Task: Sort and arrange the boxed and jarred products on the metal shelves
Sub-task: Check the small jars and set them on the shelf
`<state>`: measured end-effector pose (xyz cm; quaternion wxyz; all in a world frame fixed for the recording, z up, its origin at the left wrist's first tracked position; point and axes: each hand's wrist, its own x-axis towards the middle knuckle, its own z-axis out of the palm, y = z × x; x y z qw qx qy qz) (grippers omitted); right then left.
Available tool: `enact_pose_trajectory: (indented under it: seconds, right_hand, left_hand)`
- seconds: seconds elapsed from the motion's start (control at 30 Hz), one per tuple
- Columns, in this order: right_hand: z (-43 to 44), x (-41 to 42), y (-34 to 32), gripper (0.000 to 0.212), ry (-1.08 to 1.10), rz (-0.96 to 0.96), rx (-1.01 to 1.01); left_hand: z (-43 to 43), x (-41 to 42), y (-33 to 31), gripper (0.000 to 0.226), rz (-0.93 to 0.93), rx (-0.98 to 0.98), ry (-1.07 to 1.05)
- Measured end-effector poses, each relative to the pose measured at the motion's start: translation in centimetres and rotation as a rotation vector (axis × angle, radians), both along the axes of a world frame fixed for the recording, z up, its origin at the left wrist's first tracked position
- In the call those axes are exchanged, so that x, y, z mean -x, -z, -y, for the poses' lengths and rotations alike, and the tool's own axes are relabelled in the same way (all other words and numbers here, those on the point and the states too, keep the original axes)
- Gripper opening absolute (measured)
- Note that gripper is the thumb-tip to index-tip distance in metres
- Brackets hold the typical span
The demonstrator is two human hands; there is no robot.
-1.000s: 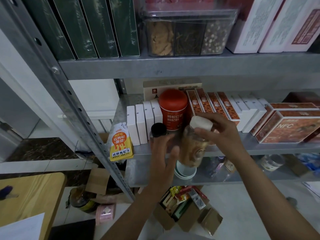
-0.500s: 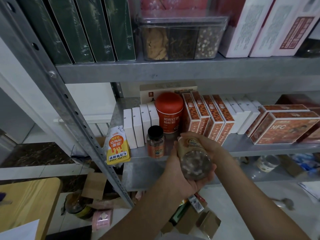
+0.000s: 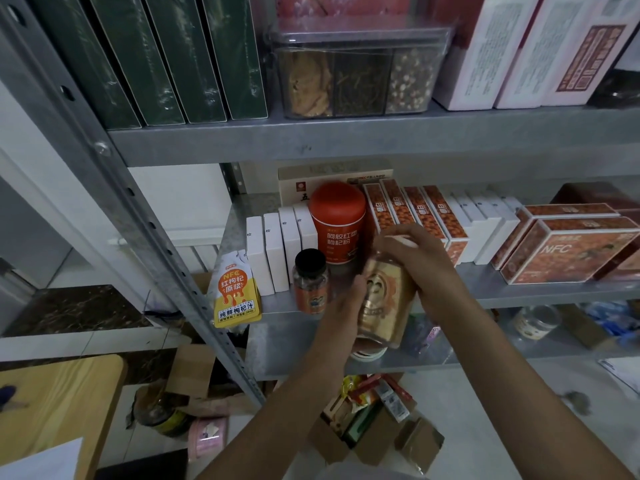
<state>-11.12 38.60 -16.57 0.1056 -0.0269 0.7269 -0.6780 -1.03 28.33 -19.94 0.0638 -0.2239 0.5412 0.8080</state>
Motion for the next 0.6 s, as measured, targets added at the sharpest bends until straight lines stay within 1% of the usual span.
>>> enact_pose_trajectory:
  seconds: [0.03, 0.07, 0.13, 0.17, 0.2, 0.23, 0.27, 0.3, 0.33, 0.37, 0.4, 0.43, 0.47, 0.5, 0.53, 0.6]
  right_hand:
    - [-0.3, 0.0, -0.2, 0.025, -0.106, 0.078, 0.107]
    - [-0.6, 0.0, -0.5, 0.040, -0.213, 0.179, 0.205]
    - [-1.0, 0.0, -0.4, 0.067, -0.342, 0.364, 0.309]
    - [-1.0, -0.1, -0.3, 0.075, -0.355, 0.424, 0.333]
    - [-1.0, -0.3, -0.1, 0.077, -0.340, 0.459, 0.342]
    - [-0.9, -0.3, 0.0, 0.076, -0.314, 0.463, 0.339]
    - [-0.7, -0.4, 0.1, 0.071, -0.281, 0.430, 0.310]
    - [-0.6, -0.5, 0.3, 0.064, -0.240, 0.356, 0.241]
    - [-0.4, -0.7, 0.3, 0.055, -0.188, 0.252, 0.129]
    - [-0.3, -0.8, 0.3, 0.046, -0.124, 0.145, 0.018]
    - [-0.1, -0.9, 0.3, 0.039, -0.065, 0.066, -0.051]
    - [0.0, -0.9, 0.4, 0.038, -0.040, 0.032, -0.058]
    - [0.0, -0.9, 0.5, 0.039, -0.055, 0.037, -0.017]
    - [-0.2, -0.7, 0.5, 0.042, -0.111, 0.065, 0.065]
    - [-0.5, -0.5, 0.4, 0.047, -0.194, 0.109, 0.173]
    - [-1.3, -0.1, 0.4, 0.055, -0.373, 0.176, 0.362]
  left_hand:
    - [0.0, 0.1, -0.1, 0.051, 0.000, -0.143, -0.022]
    - [0.0, 0.1, -0.3, 0.053, 0.013, -0.326, -0.020]
    - [-0.1, -0.1, -0.5, 0.060, 0.040, -0.621, 0.043]
    - [-0.1, -0.4, -0.5, 0.062, 0.043, -0.704, 0.077]
    - [-0.1, -0.5, -0.5, 0.064, 0.045, -0.741, 0.103]
    - [-0.2, -0.4, -0.4, 0.064, 0.048, -0.742, 0.119]
    - [-0.2, -0.3, -0.2, 0.063, 0.057, -0.671, 0.103]
    - [-0.2, -0.2, 0.0, 0.062, 0.063, -0.537, 0.062]
    - [-0.2, -0.2, 0.3, 0.062, 0.051, -0.379, 0.011]
    - [-0.2, -0.2, 0.5, 0.063, 0.010, -0.256, -0.023]
    - [-0.2, -0.2, 0.7, 0.066, -0.046, -0.163, -0.030]
    - [-0.3, -0.1, 0.9, 0.071, -0.100, -0.096, -0.027]
    - [-0.4, -0.2, 1.0, 0.075, -0.139, -0.057, -0.021]
    - [-0.4, -0.1, 0.9, 0.077, -0.164, -0.091, -0.018]
    - [-0.2, 0.0, 0.7, 0.075, -0.153, -0.204, -0.015]
    - [0.1, 0.1, -0.1, 0.071, -0.068, -0.522, 0.008]
